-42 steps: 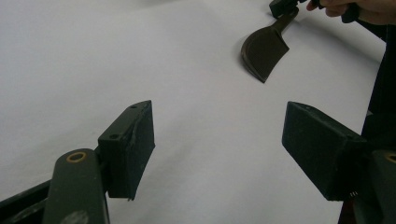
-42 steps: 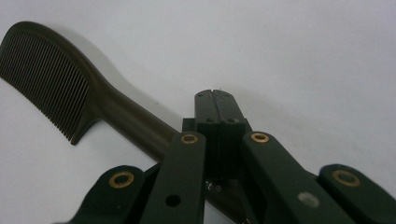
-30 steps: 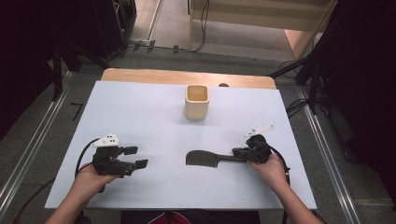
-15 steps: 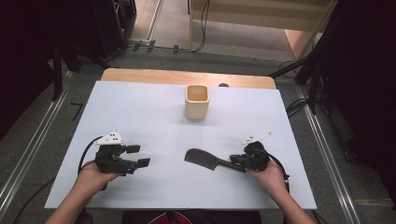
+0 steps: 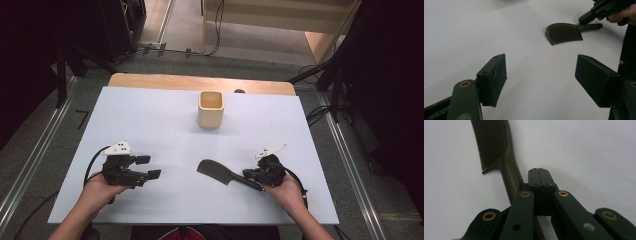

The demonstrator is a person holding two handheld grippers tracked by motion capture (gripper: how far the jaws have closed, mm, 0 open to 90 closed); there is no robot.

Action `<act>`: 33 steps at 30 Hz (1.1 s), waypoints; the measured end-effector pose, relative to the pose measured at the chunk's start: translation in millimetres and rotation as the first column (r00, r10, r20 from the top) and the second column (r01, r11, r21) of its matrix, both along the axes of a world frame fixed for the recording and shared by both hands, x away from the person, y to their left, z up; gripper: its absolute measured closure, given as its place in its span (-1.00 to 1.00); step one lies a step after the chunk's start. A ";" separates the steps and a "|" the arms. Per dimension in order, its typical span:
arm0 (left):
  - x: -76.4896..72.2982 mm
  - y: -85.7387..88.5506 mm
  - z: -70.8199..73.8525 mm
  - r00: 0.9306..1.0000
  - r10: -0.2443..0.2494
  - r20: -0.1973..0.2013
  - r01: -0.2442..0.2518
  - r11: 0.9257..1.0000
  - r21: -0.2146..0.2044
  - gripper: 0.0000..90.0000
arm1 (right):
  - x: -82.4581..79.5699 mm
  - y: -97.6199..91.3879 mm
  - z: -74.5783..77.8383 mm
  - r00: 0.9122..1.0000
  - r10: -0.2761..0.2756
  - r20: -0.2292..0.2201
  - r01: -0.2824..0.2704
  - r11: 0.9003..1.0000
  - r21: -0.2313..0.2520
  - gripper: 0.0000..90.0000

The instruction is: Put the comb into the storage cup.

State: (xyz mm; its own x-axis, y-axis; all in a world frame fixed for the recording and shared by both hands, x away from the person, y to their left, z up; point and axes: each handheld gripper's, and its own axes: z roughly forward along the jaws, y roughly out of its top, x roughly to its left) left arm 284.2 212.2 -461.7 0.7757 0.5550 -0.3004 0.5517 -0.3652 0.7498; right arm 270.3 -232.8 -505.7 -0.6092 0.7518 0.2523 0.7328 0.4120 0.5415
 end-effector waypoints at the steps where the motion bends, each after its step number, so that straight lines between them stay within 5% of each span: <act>1: 0.0 0.0 0.1 1.000 -0.001 0.000 0.001 1.000 0.000 -0.41 | -0.1 0.1 2.7 0.999 -0.008 0.040 0.009 1.000 -0.017 0.92; 6: 0.0 -0.4 -0.2 1.000 -0.005 0.001 0.005 1.000 0.001 -0.41 | 1.8 -3.3 14.4 0.991 -0.004 0.133 0.000 1.000 0.031 0.68; 9: -0.2 -0.2 0.0 1.000 -0.006 0.003 0.006 1.000 0.002 -0.41 | 1.1 -4.6 17.7 0.985 -0.003 0.172 -0.005 0.999 0.044 0.42; 10: -0.3 0.0 0.1 1.000 -0.004 0.002 0.004 1.000 0.001 -0.41 | 0.5 -7.2 21.0 0.981 -0.018 0.192 0.004 0.998 0.069 0.19; 12: -0.1 0.2 0.1 1.000 -0.003 0.004 0.003 1.000 0.001 -0.41 | -0.1 -8.5 22.5 0.979 -0.018 0.205 0.002 0.997 0.074 0.12; 16: -0.1 0.4 0.1 1.000 -0.002 0.004 0.002 1.000 0.001 -0.41 | -6.6 -15.1 29.3 0.955 -0.022 0.297 0.004 0.998 0.062 -0.21; 26: -1.5 1.0 0.4 1.000 -0.002 0.001 0.002 1.000 -0.009 -0.41 | -23.5 -27.8 35.1 0.950 -0.076 0.301 0.039 0.991 0.126 -0.43; 33: -4.1 1.8 1.8 1.000 0.004 0.004 -0.004 1.000 -0.010 -0.41 | -35.9 -28.1 31.7 0.949 -0.063 0.310 0.029 0.993 0.111 -0.45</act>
